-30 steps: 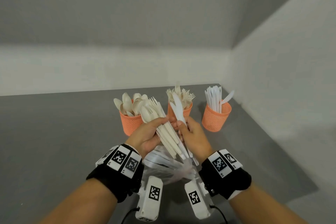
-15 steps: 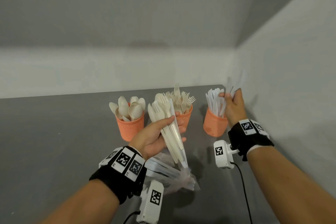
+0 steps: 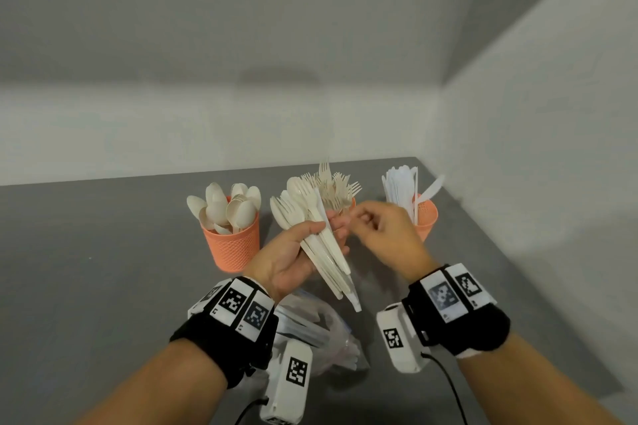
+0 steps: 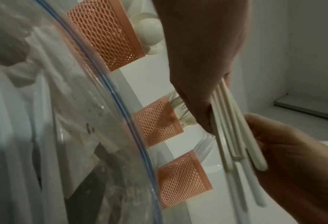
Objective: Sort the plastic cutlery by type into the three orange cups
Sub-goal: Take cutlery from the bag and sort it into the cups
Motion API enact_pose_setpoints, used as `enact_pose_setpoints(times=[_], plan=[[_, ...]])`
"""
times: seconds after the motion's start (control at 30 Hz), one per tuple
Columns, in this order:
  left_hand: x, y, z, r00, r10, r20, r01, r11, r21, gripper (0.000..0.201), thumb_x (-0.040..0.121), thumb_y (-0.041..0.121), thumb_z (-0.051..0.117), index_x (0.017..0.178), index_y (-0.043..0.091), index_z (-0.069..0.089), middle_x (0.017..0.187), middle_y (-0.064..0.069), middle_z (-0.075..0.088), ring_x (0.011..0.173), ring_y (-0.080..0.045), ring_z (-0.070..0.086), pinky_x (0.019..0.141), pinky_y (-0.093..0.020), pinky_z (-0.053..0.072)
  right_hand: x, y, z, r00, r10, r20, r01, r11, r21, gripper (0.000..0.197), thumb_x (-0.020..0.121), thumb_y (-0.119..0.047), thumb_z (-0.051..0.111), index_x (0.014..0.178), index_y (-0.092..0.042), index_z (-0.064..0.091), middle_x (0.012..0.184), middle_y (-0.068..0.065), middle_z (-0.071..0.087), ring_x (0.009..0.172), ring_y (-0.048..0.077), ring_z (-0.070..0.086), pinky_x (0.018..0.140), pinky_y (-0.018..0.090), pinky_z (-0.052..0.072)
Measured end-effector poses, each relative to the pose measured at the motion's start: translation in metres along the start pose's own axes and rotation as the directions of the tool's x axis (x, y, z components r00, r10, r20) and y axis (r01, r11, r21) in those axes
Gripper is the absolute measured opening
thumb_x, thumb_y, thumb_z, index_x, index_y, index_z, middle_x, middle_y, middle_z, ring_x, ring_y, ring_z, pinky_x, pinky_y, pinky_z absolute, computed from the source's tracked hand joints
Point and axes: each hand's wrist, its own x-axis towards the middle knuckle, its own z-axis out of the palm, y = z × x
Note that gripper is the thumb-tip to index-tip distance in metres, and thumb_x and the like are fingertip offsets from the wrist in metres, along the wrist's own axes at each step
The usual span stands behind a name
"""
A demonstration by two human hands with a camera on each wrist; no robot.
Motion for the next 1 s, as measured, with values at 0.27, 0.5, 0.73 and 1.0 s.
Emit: enact_pose_setpoints(times=[0.27,0.5,0.73,1.0], plan=[[0.002,-0.005,0.002,1.000,0.020,0.001,-0.020,0.999,0.051,0.022,0.094,0.011,0.043,0.102,0.012,0.064,0.090,-0.008,0.074,0.079,-0.020,0.071,0.071,-0.037,0.059,-0.007,-0.002,0.018,0.951,0.158,0.265,-0.177,0.983,0.048,0.031,0.096,-0.023,0.046,0.092,0.001,0.065,0.088,0.022,0.068,0.070,0.019,0.063,0.069,0.028,0.051],[0.001,-0.004,-0.001,0.997,0.028,-0.065,-0.027,0.999,0.017,0.016,0.093,0.011,0.048,0.092,0.010,0.064,0.085,-0.009,0.073,0.077,-0.020,0.071,0.077,-0.045,0.056,-0.007,-0.007,0.019,0.995,0.079,0.068,-0.078,0.997,-0.010,0.020,0.095,-0.016,0.044,0.109,-0.009,0.057,0.087,0.008,0.066,0.076,0.021,0.062,0.066,0.032,0.052],[-0.007,0.001,0.002,0.998,0.043,0.037,-0.041,0.997,-0.058,0.037,0.089,0.012,0.037,0.082,0.004,0.073,0.083,-0.015,0.073,0.075,-0.023,0.072,0.075,-0.037,0.056,-0.015,-0.013,0.027,0.984,0.050,0.173,-0.050,0.999,-0.008,0.004,0.083,-0.017,0.066,0.082,-0.014,0.068,0.062,-0.013,0.056,0.051,-0.006,0.054,0.055,0.007,0.039],[-0.012,-0.003,-0.007,0.994,0.067,0.088,-0.052,0.985,-0.163,0.038,0.073,0.007,0.036,0.079,0.002,0.073,0.075,-0.012,0.068,0.071,-0.024,0.067,0.073,-0.034,0.055,-0.017,-0.015,0.030,0.976,0.047,0.211,-0.052,0.999,0.015,0.014,0.081,-0.020,0.068,0.092,-0.012,0.066,0.066,-0.012,0.055,0.055,-0.012,0.053,0.055,0.002,0.039]])
